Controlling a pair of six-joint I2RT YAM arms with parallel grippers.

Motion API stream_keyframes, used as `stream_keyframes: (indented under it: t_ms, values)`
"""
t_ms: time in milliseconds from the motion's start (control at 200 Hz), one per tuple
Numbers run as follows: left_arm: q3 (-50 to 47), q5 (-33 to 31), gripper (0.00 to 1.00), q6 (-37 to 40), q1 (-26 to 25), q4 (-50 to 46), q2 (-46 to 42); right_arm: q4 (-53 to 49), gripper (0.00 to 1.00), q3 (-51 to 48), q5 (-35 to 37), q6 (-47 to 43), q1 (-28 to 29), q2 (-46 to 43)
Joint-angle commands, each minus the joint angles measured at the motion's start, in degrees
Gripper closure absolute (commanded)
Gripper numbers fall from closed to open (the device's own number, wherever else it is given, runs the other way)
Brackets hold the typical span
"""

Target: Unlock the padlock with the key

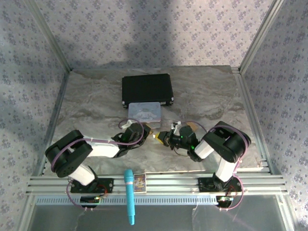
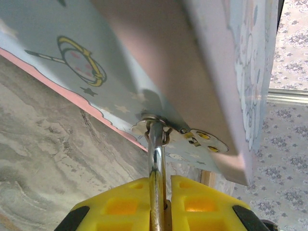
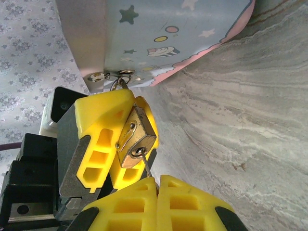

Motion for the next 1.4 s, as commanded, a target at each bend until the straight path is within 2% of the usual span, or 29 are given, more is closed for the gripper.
stream_keyframes:
  t_ms: [0,725,929,1394]
  values:
    - [0.0,2.4,1.00,-0.5,-0.5,4.5,0.5,5.1,1.00,0.8,0.7,0.5,-0.5,1.4]
    - [0.4,3.9,1.00,-0.6,-0.6,8.3,1.9,8.9,1.00,5.1,-3.1,3.2,-1.9,6.2]
    - [-0.6,4.4,1.00,-1.3,-0.6,14.0,3.9,8.9,1.00,7.5,-5.6,6.9,-2.7,8.0]
    - [-0.6,7.3,1.00,-2.3,-0.7,19.6,4.7,8.9,1.00,10.8,-11.0,8.9,-6.1,11.9]
